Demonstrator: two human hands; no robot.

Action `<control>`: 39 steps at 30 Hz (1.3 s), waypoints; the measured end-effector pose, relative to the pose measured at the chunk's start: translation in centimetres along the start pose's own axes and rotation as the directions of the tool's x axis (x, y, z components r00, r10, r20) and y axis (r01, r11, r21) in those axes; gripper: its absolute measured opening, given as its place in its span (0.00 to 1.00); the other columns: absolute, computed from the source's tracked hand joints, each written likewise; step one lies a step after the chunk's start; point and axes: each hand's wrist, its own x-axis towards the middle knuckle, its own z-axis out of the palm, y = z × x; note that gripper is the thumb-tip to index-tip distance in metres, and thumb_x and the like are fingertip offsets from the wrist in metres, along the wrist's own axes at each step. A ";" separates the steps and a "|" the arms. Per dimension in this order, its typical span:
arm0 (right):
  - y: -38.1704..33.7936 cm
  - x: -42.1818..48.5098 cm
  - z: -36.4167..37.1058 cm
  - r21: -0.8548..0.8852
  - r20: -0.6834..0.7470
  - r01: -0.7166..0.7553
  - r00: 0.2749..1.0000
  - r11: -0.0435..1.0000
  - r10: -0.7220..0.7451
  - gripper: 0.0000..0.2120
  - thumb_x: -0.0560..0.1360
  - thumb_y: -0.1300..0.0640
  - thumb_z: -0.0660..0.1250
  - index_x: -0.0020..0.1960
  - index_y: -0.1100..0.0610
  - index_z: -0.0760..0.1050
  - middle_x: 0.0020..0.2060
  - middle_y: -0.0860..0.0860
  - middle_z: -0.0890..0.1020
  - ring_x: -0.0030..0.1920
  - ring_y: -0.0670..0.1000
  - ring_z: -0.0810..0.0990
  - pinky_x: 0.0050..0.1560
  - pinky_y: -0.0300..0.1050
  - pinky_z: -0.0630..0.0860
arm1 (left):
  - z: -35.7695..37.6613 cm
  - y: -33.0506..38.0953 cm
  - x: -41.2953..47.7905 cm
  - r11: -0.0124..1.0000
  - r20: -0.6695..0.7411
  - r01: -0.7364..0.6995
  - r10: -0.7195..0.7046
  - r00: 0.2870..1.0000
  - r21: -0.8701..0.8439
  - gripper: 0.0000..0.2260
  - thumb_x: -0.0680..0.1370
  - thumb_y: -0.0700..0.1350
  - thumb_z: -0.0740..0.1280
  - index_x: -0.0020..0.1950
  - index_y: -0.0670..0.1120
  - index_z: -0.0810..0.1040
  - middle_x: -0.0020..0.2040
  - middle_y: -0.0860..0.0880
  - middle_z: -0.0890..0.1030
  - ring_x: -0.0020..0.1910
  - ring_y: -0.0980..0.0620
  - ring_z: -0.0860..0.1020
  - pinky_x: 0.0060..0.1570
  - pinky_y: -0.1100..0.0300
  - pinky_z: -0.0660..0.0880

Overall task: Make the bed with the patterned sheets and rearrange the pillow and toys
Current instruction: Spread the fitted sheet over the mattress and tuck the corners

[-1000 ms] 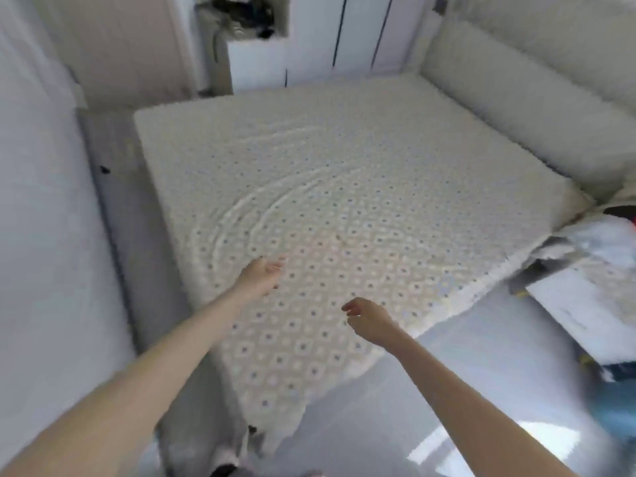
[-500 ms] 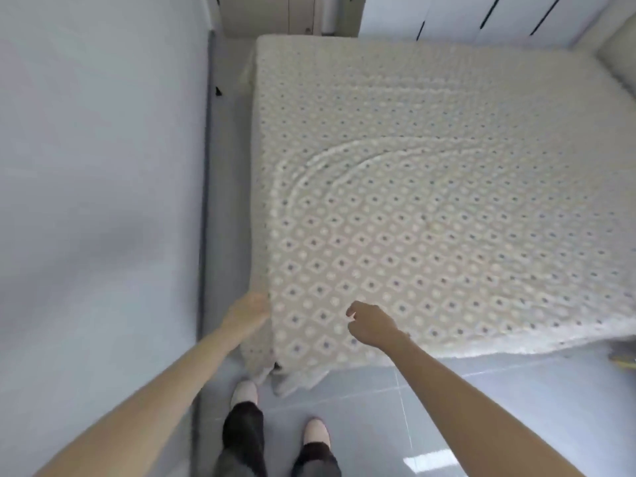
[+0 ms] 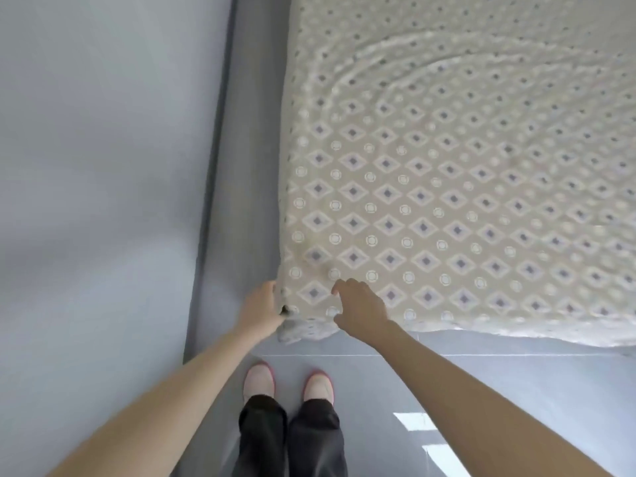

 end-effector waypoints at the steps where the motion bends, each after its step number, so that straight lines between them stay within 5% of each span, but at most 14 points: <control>1: -0.2 0.6 0.8 -0.026 -0.007 0.011 1.000 1.000 -0.011 0.21 0.75 0.62 0.63 0.66 0.56 0.65 0.60 0.53 0.71 0.60 0.55 0.69 0.49 0.45 0.69 | 0.5 -0.4 0.8 1.000 -0.016 -0.005 0.005 1.000 0.027 0.30 0.73 0.45 0.70 0.73 0.43 0.63 0.69 0.44 0.71 0.67 0.44 0.70 0.61 0.54 0.68; 4: -0.8 2.3 3.0 -0.127 -0.019 0.052 0.998 0.990 -0.055 0.23 0.73 0.60 0.68 0.66 0.57 0.64 0.60 0.54 0.70 0.58 0.55 0.70 0.49 0.45 0.70 | 2.0 -1.7 3.0 0.992 -0.052 -0.045 0.051 0.997 0.118 0.24 0.74 0.47 0.69 0.69 0.44 0.67 0.64 0.44 0.74 0.62 0.44 0.73 0.58 0.53 0.72; 8: -1.3 3.9 4.3 -0.196 -0.080 0.077 0.992 0.978 -0.095 0.18 0.74 0.60 0.69 0.62 0.56 0.68 0.58 0.53 0.71 0.57 0.55 0.73 0.51 0.48 0.72 | 3.0 -2.6 4.6 0.980 -0.087 -0.098 0.114 0.990 0.172 0.11 0.74 0.48 0.70 0.51 0.43 0.75 0.51 0.45 0.79 0.50 0.44 0.77 0.45 0.56 0.71; 15: -1.5 4.2 4.3 -0.308 -0.048 0.139 0.986 0.941 -0.161 0.13 0.74 0.70 0.64 0.57 0.59 0.73 0.50 0.55 0.79 0.52 0.57 0.79 0.42 0.45 0.67 | 3.3 -3.6 4.2 0.938 -0.145 -0.133 0.187 0.971 0.321 0.14 0.80 0.49 0.62 0.36 0.45 0.70 0.37 0.47 0.74 0.43 0.43 0.76 0.37 0.57 0.65; 19: -1.5 3.5 4.4 -0.303 -0.028 0.115 0.991 0.946 -0.130 0.11 0.73 0.71 0.63 0.50 0.58 0.74 0.44 0.55 0.76 0.44 0.56 0.75 0.42 0.42 0.67 | 1.9 -3.7 3.7 0.919 -0.104 -0.144 0.194 0.975 0.367 0.07 0.78 0.45 0.65 0.41 0.44 0.75 0.44 0.45 0.79 0.48 0.44 0.78 0.43 0.57 0.71; 26: -1.8 2.8 4.5 -0.093 0.037 0.092 0.995 0.991 -0.089 0.09 0.77 0.61 0.65 0.57 0.59 0.78 0.54 0.56 0.79 0.56 0.57 0.78 0.56 0.46 0.75 | 1.6 -5.1 2.5 0.891 -0.065 -0.140 0.185 0.980 0.433 0.08 0.77 0.43 0.65 0.38 0.46 0.72 0.40 0.49 0.76 0.45 0.47 0.78 0.40 0.59 0.68; 34: -0.9 3.3 6.2 -0.071 0.141 0.100 0.986 0.992 -0.089 0.07 0.74 0.59 0.68 0.51 0.58 0.80 0.51 0.56 0.79 0.55 0.57 0.78 0.51 0.44 0.74 | 4.4 -7.3 2.4 0.924 -0.012 -0.123 0.137 0.991 0.362 0.16 0.77 0.45 0.67 0.33 0.51 0.64 0.34 0.55 0.71 0.37 0.53 0.71 0.36 0.62 0.62; 39: -1.1 4.3 7.0 -0.148 0.184 0.107 0.980 0.983 -0.079 0.09 0.73 0.64 0.67 0.53 0.61 0.80 0.40 0.55 0.75 0.53 0.56 0.78 0.49 0.44 0.73 | 5.9 -7.4 2.8 0.922 0.007 -0.137 0.144 0.990 0.361 0.13 0.78 0.45 0.65 0.35 0.49 0.66 0.34 0.53 0.71 0.37 0.52 0.72 0.38 0.62 0.65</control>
